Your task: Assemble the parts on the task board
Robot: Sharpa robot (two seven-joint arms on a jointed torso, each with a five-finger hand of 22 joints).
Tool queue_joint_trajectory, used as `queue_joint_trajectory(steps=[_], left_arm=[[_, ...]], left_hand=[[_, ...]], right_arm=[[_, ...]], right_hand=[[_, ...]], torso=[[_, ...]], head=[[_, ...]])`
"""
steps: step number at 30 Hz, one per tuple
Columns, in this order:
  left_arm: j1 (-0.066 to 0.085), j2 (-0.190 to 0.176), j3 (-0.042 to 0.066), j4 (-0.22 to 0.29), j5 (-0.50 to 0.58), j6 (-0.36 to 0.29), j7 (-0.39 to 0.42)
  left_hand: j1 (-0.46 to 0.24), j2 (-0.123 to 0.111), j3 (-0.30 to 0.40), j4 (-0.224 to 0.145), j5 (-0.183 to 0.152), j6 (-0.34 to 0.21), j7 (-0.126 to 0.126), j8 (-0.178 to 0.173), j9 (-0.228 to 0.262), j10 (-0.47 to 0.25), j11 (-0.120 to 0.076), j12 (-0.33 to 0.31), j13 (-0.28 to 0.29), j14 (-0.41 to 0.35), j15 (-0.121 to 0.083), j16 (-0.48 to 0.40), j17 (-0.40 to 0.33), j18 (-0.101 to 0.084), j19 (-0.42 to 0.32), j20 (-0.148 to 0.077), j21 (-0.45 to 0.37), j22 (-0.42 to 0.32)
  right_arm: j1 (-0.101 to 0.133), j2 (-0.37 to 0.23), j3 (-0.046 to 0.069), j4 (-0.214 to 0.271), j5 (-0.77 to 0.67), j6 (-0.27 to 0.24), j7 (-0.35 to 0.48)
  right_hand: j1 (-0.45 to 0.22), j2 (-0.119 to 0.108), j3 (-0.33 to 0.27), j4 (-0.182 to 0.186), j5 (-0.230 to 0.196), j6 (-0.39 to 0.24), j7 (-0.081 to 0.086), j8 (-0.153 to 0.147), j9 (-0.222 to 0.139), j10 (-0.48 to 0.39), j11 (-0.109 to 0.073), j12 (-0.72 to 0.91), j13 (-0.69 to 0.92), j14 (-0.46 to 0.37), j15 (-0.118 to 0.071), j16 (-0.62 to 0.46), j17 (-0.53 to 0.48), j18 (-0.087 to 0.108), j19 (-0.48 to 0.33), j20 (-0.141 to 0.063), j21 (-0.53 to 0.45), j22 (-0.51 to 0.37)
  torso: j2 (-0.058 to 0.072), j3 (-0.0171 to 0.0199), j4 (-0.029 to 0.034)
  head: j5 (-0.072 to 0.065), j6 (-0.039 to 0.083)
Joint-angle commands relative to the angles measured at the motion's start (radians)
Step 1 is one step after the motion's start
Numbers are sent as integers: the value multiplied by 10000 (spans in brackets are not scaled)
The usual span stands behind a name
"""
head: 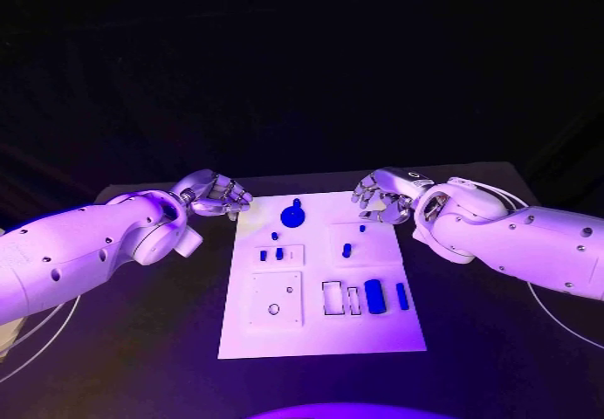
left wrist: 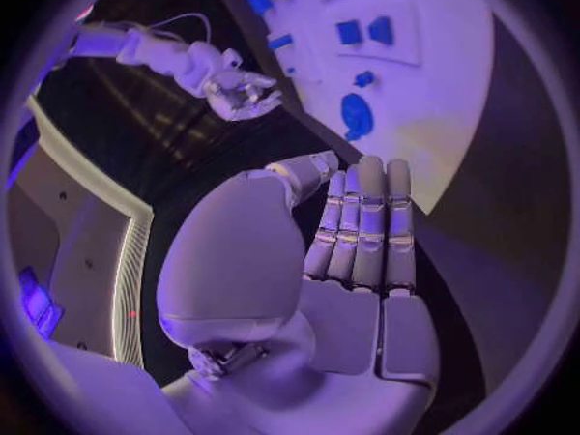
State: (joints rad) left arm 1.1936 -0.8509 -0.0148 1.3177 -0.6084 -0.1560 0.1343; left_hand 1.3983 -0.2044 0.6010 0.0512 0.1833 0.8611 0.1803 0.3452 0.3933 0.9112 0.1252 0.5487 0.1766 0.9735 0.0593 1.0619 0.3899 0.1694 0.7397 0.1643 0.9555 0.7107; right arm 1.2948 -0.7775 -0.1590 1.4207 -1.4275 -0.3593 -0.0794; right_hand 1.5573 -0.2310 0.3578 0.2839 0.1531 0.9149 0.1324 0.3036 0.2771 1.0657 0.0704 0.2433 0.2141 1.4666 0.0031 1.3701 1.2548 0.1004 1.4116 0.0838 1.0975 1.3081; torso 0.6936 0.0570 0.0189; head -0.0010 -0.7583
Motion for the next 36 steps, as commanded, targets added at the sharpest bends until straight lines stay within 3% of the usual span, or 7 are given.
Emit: queue_joint_trajectory(steps=[1,7,23,36], left_arm=[[3,-183,17,350,3225,223,1832],[1,-531,23,812,3343,62,2301],[1,-722,33,1050,3600,-660,2794],[1,-744,35,1106,3669,-655,2782]], left_hand=[[-145,-3,-158,66,10,-104,32,-10,20,-79,4,-55,-22,-67,11,-145,-63,125,-24,28,-233,-160],[-181,-71,-381,330,37,-48,-4,-47,72,245,-11,-491,-325,-161,43,-1095,-444,139,209,130,-1389,-985],[-13,-33,-384,296,68,-39,70,-116,62,394,13,-644,-420,-120,46,-1327,-504,138,360,115,-1603,-1148],[59,31,-422,281,68,-46,123,-182,45,442,40,-733,-471,102,42,-1276,-459,142,550,75,-1560,-1141]], right_arm=[[-90,69,-3,-66,-1943,594,27],[-188,133,-7,-70,-2678,1136,-256],[-276,176,-16,-11,-3004,1793,-496],[-364,279,-25,-138,-3021,1855,-509]], right_hand=[[-31,-155,107,-8,11,45,-22,-106,-27,61,6,-137,-122,360,-70,23,-33,-129,108,0,98,138],[-120,-244,205,-7,7,22,-35,-219,-53,6,-1,-388,-381,362,-85,-70,-207,-169,209,-12,320,281],[-419,-302,173,1,3,21,99,-375,-76,20,135,-718,-746,386,23,-100,-305,-200,270,42,423,376],[-226,143,1090,-177,23,798,-41,-159,135,1169,-24,-1012,-1099,396,-94,-104,-439,-228,366,-16,642,574]], torso=[[-6,-5,10],[-10,7,-1],[-8,7,8],[-4,19,-4]], head=[[-124,19],[-189,1],[-126,-72],[-9,-130]])
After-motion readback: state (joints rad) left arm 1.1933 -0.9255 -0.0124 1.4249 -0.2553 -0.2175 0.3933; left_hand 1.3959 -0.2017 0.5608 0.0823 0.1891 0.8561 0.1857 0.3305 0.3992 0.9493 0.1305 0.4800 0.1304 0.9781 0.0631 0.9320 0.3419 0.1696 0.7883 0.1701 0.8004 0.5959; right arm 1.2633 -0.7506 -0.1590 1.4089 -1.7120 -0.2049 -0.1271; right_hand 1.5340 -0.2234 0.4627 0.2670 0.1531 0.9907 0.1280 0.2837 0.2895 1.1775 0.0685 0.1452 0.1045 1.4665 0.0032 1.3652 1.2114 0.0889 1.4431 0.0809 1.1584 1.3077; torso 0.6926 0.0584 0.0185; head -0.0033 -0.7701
